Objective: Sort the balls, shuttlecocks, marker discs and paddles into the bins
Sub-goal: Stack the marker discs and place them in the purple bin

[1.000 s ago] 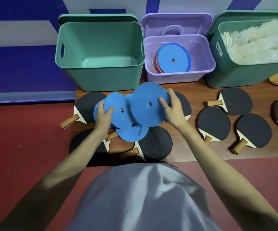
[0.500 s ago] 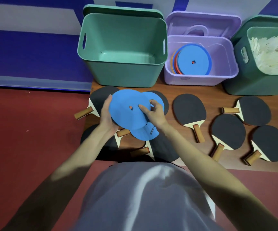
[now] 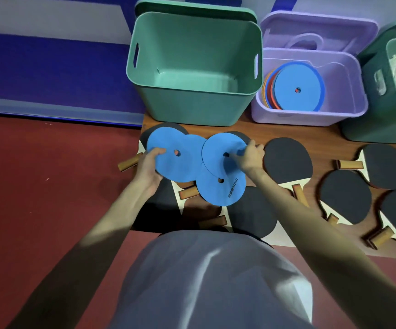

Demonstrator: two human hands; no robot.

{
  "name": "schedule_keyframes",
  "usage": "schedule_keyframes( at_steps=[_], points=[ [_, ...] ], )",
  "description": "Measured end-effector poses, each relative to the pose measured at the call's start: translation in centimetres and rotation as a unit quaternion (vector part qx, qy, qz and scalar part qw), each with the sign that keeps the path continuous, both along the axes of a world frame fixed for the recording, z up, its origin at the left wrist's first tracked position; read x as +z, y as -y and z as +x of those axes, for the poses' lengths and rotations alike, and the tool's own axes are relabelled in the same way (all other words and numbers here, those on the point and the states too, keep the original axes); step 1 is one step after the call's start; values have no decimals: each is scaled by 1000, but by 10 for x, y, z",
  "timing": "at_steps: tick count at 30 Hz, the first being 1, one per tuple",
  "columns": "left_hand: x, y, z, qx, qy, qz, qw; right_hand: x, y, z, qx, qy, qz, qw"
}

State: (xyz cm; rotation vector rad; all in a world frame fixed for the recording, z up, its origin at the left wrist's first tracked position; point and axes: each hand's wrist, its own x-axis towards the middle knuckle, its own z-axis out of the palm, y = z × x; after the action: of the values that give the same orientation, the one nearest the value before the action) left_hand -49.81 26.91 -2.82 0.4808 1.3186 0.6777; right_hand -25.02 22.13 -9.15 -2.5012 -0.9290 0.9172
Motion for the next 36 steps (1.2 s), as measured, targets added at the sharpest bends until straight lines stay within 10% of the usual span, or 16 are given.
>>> schedule_keyframes(
  at_steps=[15, 27, 36],
  points=[
    [-1, -10, 17, -23, -60, 11, 998, -1, -5, 7, 0, 39, -63, 997],
    [5, -15, 15, -44, -93, 87, 991, 46, 17, 21, 51, 17, 166, 985],
    [13, -2, 8, -63, 19, 83, 994, 75, 9, -16, -37, -286, 285, 914]
  ],
)
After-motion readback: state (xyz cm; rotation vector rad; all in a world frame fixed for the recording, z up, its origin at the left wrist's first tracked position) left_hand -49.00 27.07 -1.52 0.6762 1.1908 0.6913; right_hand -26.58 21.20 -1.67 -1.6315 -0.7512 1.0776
